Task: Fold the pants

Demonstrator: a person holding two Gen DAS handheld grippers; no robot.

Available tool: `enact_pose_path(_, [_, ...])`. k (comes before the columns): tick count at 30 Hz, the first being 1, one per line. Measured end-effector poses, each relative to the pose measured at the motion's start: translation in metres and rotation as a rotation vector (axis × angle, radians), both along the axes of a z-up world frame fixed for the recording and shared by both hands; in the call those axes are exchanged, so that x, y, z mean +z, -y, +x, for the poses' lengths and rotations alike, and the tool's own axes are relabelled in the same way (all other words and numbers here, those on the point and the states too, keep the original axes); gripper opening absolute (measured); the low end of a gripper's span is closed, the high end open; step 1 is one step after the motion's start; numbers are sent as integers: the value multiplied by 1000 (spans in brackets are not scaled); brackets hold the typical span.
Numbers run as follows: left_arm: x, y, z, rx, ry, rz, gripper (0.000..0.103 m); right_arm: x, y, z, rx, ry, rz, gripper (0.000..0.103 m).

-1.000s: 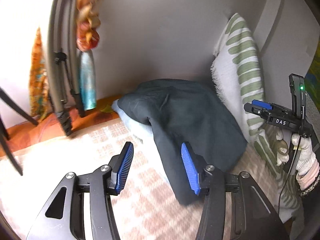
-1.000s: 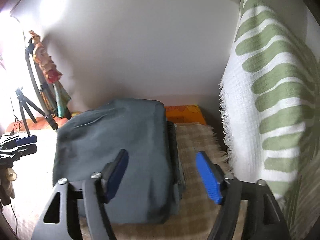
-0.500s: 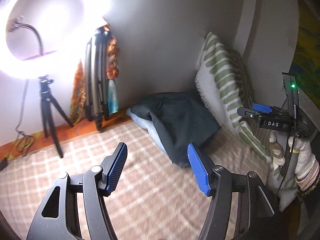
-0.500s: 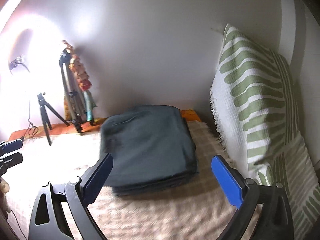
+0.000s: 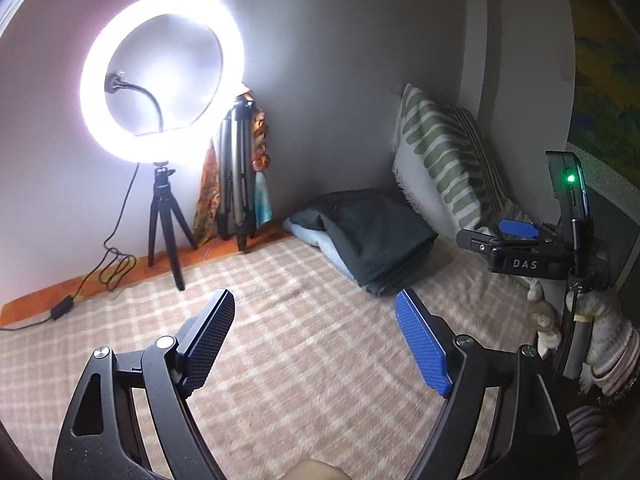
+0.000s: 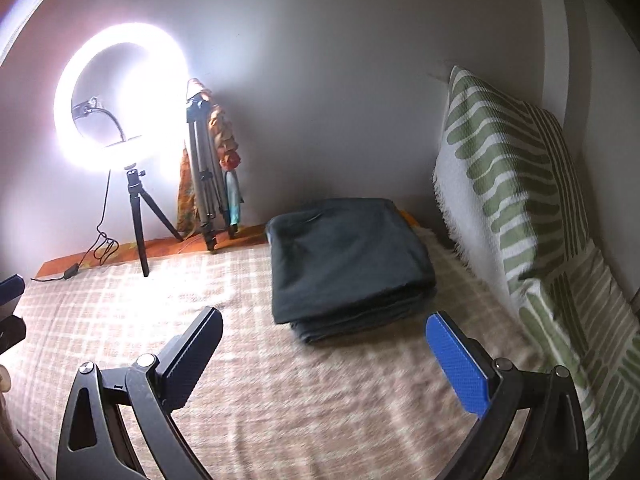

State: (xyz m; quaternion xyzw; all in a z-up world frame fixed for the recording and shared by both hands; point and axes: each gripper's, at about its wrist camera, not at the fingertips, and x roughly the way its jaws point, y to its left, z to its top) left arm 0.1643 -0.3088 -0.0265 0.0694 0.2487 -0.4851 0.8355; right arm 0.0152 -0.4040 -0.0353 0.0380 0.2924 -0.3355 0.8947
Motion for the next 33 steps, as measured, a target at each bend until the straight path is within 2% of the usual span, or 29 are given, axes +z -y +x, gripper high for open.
enact_pose_path(6, [-15,-8,-11,22,29,34,83,-19,-15,-7,-24,37,33,103])
enact_pose_path(11, [-22,-13,-12,39,20,33,83,-30,-18,-8,-27,37,29,103])
enact_pose_path(20, [-30,-14,-10,67,25,32,83,-40,-7,-12,-62,66,58,103])
enact_pose_path(33, [-37,-24,1,93,-2,48,84,-38,-5,-4,-76,83,37,103])
